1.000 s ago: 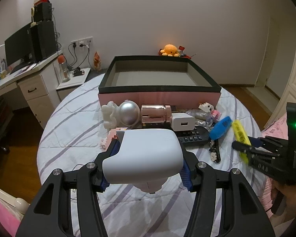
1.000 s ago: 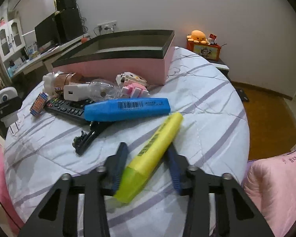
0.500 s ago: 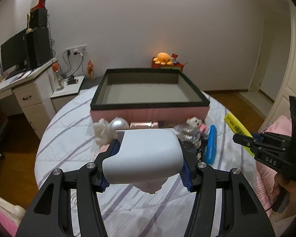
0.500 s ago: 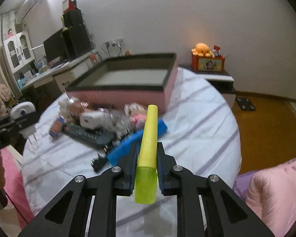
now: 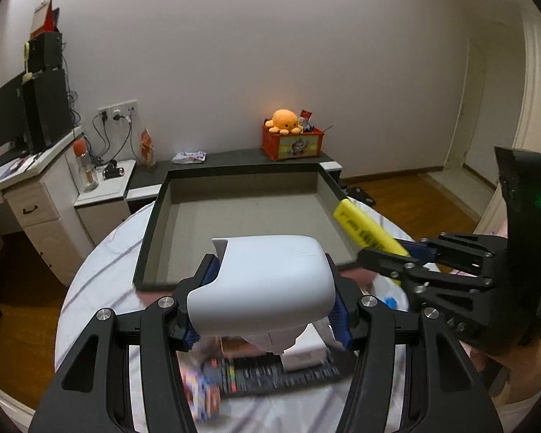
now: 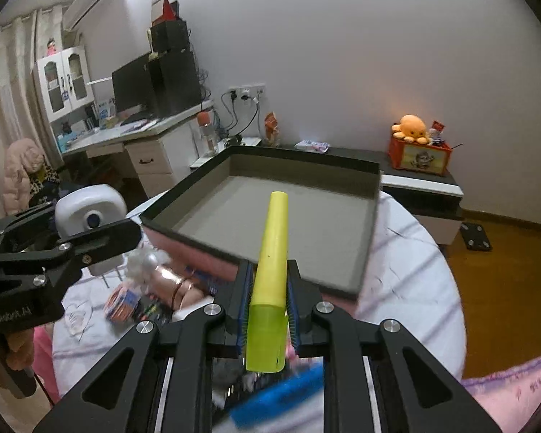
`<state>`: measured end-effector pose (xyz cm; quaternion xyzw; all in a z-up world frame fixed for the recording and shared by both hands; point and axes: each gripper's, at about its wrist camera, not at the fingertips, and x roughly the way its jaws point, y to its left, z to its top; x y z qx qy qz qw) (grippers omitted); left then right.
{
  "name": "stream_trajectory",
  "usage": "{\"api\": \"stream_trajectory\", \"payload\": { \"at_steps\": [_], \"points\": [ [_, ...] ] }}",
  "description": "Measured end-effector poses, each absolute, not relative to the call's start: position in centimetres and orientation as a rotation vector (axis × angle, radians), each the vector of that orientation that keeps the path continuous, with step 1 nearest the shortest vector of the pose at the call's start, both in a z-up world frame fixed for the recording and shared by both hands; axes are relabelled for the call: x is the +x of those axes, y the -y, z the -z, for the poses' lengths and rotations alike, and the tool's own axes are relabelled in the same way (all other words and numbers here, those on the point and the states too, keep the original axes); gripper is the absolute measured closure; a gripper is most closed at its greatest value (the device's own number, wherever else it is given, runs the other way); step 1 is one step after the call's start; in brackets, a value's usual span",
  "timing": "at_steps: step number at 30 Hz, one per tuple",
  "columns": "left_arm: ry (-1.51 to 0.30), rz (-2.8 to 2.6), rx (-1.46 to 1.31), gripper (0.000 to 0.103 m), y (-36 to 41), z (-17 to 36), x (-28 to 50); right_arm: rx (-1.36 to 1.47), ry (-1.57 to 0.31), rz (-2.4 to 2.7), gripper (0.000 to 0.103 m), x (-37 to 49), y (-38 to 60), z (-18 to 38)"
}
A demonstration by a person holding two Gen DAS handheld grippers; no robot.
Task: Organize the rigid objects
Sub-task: 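Carry both held items over the pink box and release them inside, then withdraw both tools from the box back toward the remaining items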
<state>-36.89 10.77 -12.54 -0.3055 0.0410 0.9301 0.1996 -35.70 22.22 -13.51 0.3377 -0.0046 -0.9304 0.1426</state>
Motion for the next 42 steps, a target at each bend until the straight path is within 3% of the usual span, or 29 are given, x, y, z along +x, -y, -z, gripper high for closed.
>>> {"api": "stream_trajectory", "payload": {
  "at_steps": [8,18,20,21,22,23,25,27,29,31,36,38,42],
  "points": [
    [-0.161,-2.570,-1.008,0.047,-12.6,15.2,-44.8,1.131,-0.043,2.623,0.085,-42.8,-20.8,16.6],
    [-0.191,-2.534,-1.092,0.046,-13.6,18.2,-47.7,1.214,-0.042,2.598,0.085,-45.0,-20.6,19.1],
    [-0.188,-2.537,-1.091,0.044,-13.4,18.2,-47.7,1.217,-0.038,2.603,0.084,-44.9,-20.8,19.0],
    [-0.186,-2.540,-1.091,0.037,-13.3,18.2,-47.6,1.219,-0.036,2.608,0.083,-44.9,-20.8,19.0],
    [-0.186,-2.547,-1.090,0.027,-13.3,18.1,-47.5,1.223,-0.041,2.619,0.077,-44.7,-21.0,18.9],
    [-0.184,-2.566,-1.080,0.023,-13.0,17.8,-47.2,1.222,-0.045,2.630,0.062,-44.6,-20.9,18.8],
    [-0.185,-2.586,-1.062,0.020,-12.5,17.2,-46.7,1.185,-0.039,2.654,0.044,-43.6,-21.1,17.9],
    [-0.170,-2.615,-1.038,0.015,-11.8,16.4,-45.6,1.152,-0.039,2.670,0.036,-42.9,-20.9,17.0],
    [-0.164,-2.653,-1.010,0.010,-11.1,15.6,-44.5,1.122,-0.052,2.692,0.021,-41.8,-20.8,15.9],
    [-0.162,-2.693,-0.975,0.001,-10.3,14.6,-42.9,1.078,-0.068,2.715,0.021,-39.9,-20.7,14.6],
    [-0.149,-2.794,-0.833,0.000,-7.7,11.7,-37.5,0.949,-0.080,2.783,0.014,-35.4,-20.6,11.8],
    [-0.121,-2.831,-0.776,0.000,-6.6,10.9,-35.1,0.856,-0.071,2.814,0.000,-33.0,-20.6,10.6],
    [-0.085,-2.923,-0.694,0.000,-4.9,9.7,-30.8,0.715,-0.086,2.879,0.000,-28.6,-19.9,8.9]
  ]
}}
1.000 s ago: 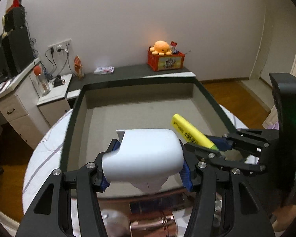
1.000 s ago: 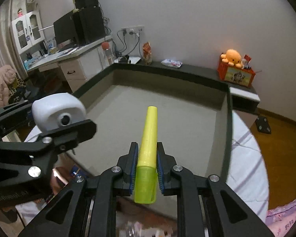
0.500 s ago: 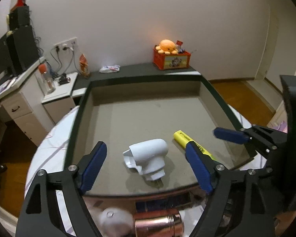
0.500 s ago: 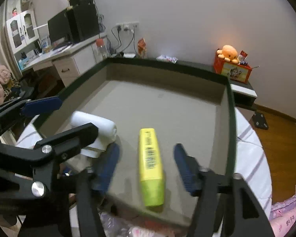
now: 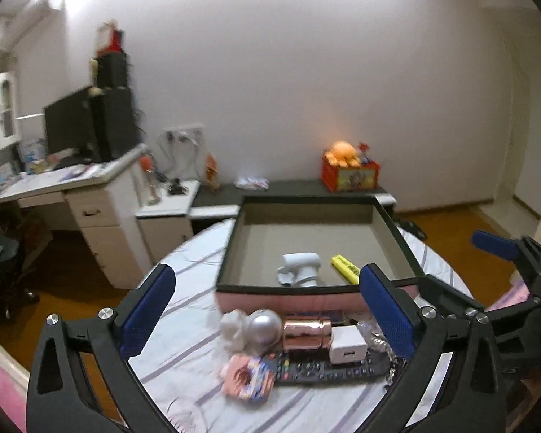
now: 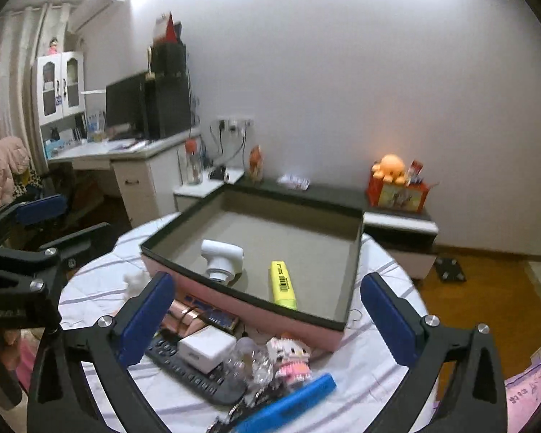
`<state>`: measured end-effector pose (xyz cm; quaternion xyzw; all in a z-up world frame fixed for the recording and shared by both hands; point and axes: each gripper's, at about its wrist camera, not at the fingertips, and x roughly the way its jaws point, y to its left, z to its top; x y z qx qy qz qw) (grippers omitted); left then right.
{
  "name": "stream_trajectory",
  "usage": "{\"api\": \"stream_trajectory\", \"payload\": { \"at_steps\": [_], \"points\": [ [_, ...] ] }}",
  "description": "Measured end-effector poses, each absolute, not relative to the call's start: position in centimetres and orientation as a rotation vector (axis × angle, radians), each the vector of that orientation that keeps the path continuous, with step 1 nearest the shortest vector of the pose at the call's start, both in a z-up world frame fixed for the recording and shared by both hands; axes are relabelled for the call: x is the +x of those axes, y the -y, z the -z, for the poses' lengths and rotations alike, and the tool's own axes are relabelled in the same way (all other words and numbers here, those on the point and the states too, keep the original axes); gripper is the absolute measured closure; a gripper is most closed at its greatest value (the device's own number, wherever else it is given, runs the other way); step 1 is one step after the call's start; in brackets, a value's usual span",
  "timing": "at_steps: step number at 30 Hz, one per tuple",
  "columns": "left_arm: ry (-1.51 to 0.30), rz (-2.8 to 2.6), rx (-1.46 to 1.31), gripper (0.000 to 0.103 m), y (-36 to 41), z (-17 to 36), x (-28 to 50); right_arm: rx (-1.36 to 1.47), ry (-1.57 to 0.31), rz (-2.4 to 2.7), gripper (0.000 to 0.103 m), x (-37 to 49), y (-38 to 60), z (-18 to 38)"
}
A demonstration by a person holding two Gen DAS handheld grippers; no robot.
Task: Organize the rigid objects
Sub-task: 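Withdraw both tools from the box back toward the remaining items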
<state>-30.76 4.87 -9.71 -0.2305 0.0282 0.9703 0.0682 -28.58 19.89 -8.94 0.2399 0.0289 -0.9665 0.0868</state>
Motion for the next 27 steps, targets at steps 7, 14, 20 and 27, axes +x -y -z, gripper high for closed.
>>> {"api": "stream_trajectory", "payload": {
  "at_steps": [7,14,20,27],
  "points": [
    [-0.198,-3.042,-0.597,0.000,-4.0,9.3,-24.9,0.610,-0.087,2.953,0.000,-23.0,-19.3,7.9],
    [-0.149,-3.058,-0.622,0.000,-1.9,9.0,-22.8,0.609,-0.037,2.985,0.000,-20.2,-20.4,8.2],
    [-0.154,-3.031,-0.633,0.000,-1.6,9.3,-21.7,0.601,-0.017,3.029,0.000,-18.5,-20.8,8.0],
    [-0.126,-3.001,-0.619,0.000,-1.7,9.2,-21.0,0.629,-0.040,3.047,0.000,-17.6,-20.8,8.2]
  ]
}}
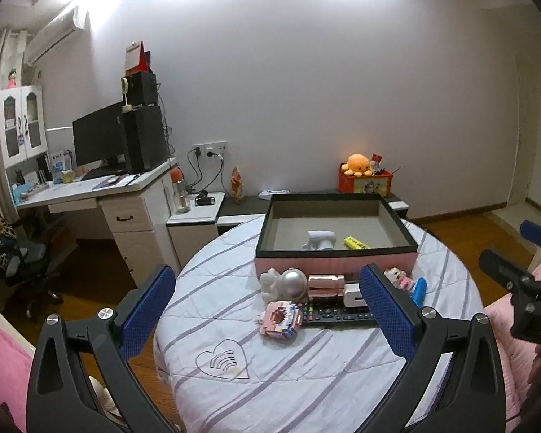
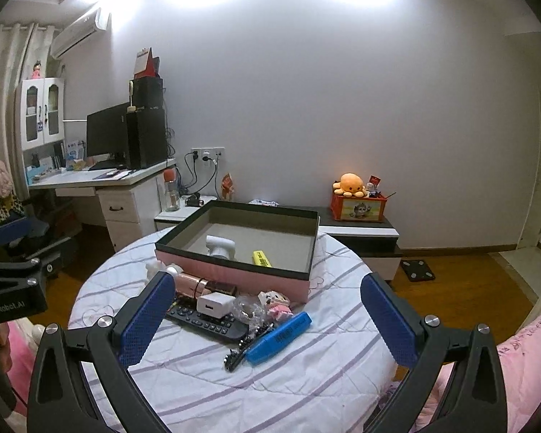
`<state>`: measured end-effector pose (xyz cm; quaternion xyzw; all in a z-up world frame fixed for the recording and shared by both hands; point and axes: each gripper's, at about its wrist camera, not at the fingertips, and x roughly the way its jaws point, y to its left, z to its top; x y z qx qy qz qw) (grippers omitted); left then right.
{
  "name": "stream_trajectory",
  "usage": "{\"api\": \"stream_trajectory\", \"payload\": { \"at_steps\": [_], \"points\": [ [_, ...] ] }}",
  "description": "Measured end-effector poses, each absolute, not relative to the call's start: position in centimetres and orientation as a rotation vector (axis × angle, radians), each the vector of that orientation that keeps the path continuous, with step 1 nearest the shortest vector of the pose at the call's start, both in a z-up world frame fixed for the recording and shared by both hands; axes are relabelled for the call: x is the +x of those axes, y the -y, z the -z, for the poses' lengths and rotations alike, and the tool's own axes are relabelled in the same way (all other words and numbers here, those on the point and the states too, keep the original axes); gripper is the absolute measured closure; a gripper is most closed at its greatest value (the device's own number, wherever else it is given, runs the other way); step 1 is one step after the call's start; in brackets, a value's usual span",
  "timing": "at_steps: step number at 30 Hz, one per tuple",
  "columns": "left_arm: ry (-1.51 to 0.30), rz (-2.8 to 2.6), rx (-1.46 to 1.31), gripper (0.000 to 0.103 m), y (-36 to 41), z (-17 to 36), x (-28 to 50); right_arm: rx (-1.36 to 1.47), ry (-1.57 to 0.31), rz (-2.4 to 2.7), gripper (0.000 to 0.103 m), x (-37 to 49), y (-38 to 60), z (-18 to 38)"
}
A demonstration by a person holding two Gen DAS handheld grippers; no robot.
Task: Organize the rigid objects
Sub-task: 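Withdraw both tools from the box back toward the remaining items, then grasp the pink block donut with the left tool while the right tool grasps the Hello Kitty figure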
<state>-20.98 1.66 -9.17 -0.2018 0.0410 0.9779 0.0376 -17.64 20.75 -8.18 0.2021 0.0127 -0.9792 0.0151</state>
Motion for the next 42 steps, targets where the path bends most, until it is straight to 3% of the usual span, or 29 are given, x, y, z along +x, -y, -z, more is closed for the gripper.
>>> {"api": "stream_trajectory", "payload": {
  "at_steps": [9,30,42],
  "points": [
    [-0.145,-2.954,-0.683,0.000,-2.1,10.8,-21.8,0.705,-0.010,3.060,0.000,-17.9,-22.0,9.5],
    [-0.114,-2.865,-1.021,0.000,-1.3,18.1,-27.0,1.102,0.031,2.956,0.000,-23.4,-23.2,18.6],
    [0.036,-2.780,-1.134,0.002,-0.3,21.4,-31.7,1.140,0.045,2.924,0.000,-26.1,-23.3,19.4]
  ]
}}
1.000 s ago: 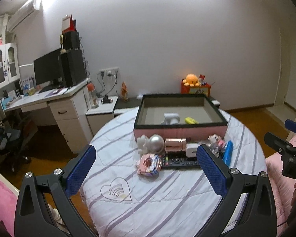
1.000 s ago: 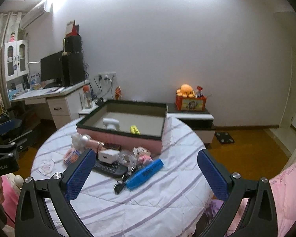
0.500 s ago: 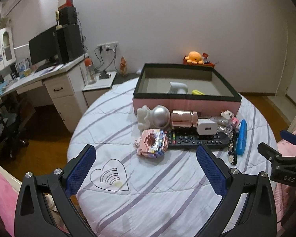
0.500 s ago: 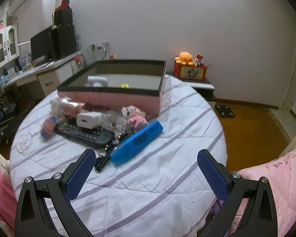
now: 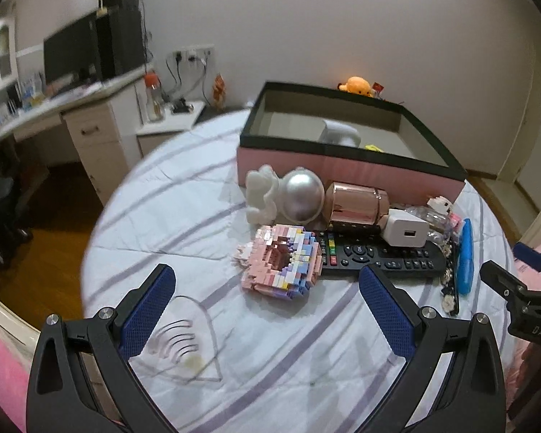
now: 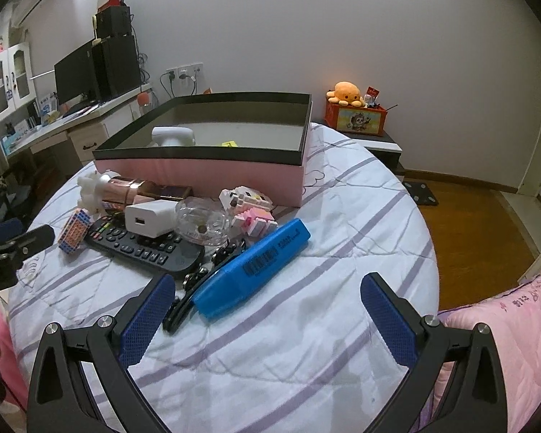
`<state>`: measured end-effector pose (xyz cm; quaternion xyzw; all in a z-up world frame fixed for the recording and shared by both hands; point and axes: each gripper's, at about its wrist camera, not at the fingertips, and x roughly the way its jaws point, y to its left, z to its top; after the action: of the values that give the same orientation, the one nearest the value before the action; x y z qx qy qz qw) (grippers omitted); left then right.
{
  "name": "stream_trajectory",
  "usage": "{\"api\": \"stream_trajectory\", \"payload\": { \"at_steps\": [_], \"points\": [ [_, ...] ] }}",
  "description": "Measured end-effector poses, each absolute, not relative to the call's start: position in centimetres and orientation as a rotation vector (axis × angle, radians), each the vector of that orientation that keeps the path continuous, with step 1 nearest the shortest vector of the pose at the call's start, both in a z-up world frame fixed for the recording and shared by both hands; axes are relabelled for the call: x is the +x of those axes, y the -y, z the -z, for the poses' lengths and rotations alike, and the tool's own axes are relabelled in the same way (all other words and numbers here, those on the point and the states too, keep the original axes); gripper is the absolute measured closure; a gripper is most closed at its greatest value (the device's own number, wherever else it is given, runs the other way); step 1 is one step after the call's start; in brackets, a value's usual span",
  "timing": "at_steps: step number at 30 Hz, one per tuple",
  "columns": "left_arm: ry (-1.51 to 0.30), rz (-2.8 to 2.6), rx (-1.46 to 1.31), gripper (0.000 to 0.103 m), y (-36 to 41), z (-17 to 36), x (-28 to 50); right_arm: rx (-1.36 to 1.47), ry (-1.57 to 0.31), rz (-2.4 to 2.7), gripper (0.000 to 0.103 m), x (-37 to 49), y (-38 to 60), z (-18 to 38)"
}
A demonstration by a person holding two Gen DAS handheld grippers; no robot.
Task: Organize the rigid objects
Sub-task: 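Grasp the pink block donut with the left tool while the right tool grasps the Hello Kitty figure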
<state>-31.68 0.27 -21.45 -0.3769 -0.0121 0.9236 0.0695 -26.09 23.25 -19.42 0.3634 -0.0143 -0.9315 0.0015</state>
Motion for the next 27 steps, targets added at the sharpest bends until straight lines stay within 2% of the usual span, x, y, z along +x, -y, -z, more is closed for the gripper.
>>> {"api": "stream_trajectory", "payload": {
  "at_steps": [5,9,20,22,25,26,27],
  "points": [
    [0.086,-2.734,-1.213,0.019,0.0,23.2,-33.7,1.167,0.046,2.915,0.000,-28.0,-23.5,19.8],
    [0.111,-2.658,-1.223,0.040,-0.3,24.2,-34.7,1.181,0.040,2.908,0.000,-29.5,-23.6,20.0],
    [0.078,-2.631,-1.191,0.041,-0.4,24.0,-34.5,1.190,0.150,2.888,0.000,-33.6,-25.4,20.2],
    [0.062,-2.635,-1.192,0.041,-0.5,24.0,-34.4,1.192,0.229,2.805,0.001,-34.5,-25.8,20.7],
    [0.044,-2.640,-1.193,0.042,-0.5,23.8,-34.2,1.199,0.264,2.741,0.015,-35.2,-25.8,21.0],
    [0.038,-2.641,-1.195,0.042,-0.5,23.8,-34.2,1.210,0.267,2.719,0.024,-35.6,-25.8,21.2],
    [0.035,-2.644,-1.195,0.043,-0.6,23.7,-34.1,1.214,0.284,2.691,0.029,-35.8,-25.8,21.4]
  ]
}}
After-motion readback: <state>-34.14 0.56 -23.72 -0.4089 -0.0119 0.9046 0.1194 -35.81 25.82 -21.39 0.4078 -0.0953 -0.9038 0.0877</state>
